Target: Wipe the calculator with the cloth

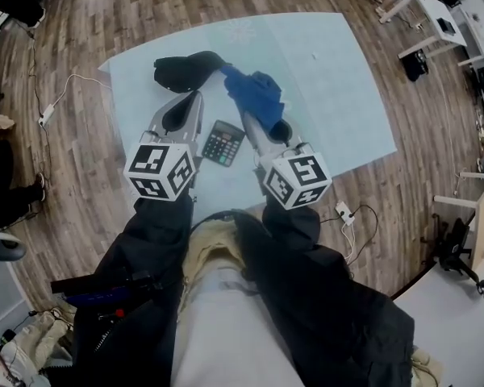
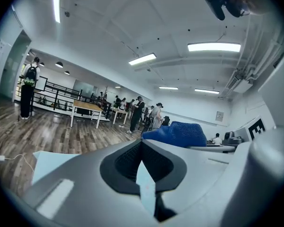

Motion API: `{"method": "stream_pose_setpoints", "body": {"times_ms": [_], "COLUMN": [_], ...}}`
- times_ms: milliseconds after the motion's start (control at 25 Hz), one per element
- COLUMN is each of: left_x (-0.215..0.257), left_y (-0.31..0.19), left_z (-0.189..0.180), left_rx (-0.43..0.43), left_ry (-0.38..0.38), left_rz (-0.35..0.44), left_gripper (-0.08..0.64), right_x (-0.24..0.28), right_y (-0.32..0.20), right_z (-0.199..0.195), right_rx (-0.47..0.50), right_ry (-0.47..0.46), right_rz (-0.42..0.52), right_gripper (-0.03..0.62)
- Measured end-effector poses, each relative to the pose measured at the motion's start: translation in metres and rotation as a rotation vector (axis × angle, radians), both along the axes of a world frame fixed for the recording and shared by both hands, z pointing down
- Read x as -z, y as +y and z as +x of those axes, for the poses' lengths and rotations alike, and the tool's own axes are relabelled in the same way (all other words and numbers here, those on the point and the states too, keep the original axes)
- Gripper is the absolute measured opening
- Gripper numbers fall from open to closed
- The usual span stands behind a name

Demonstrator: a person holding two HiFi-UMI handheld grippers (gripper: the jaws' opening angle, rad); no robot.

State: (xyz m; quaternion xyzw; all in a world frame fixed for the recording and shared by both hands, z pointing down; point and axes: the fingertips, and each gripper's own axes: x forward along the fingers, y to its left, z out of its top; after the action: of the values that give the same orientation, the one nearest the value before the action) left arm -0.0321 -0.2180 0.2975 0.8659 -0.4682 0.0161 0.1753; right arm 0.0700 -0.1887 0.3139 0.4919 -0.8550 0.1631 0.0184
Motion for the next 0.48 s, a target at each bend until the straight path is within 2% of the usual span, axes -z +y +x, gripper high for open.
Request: {"method": "stream_pose_setpoints", "body": {"times_ms": [480], "left_x": [0.033], "left_y": [0.007], "left_z": [0.005], "left_rx": [-0.017], "left_ry": [0.018], "left_rz": [0.089], "left_gripper": [-0.005], "right_x": [0.044], "right_y": [0.002], "right_z": [0.005], "right_rx": [-0.045], "right_ry": [0.011], "right_rz": [0.128], "right_gripper": [0.094]}}
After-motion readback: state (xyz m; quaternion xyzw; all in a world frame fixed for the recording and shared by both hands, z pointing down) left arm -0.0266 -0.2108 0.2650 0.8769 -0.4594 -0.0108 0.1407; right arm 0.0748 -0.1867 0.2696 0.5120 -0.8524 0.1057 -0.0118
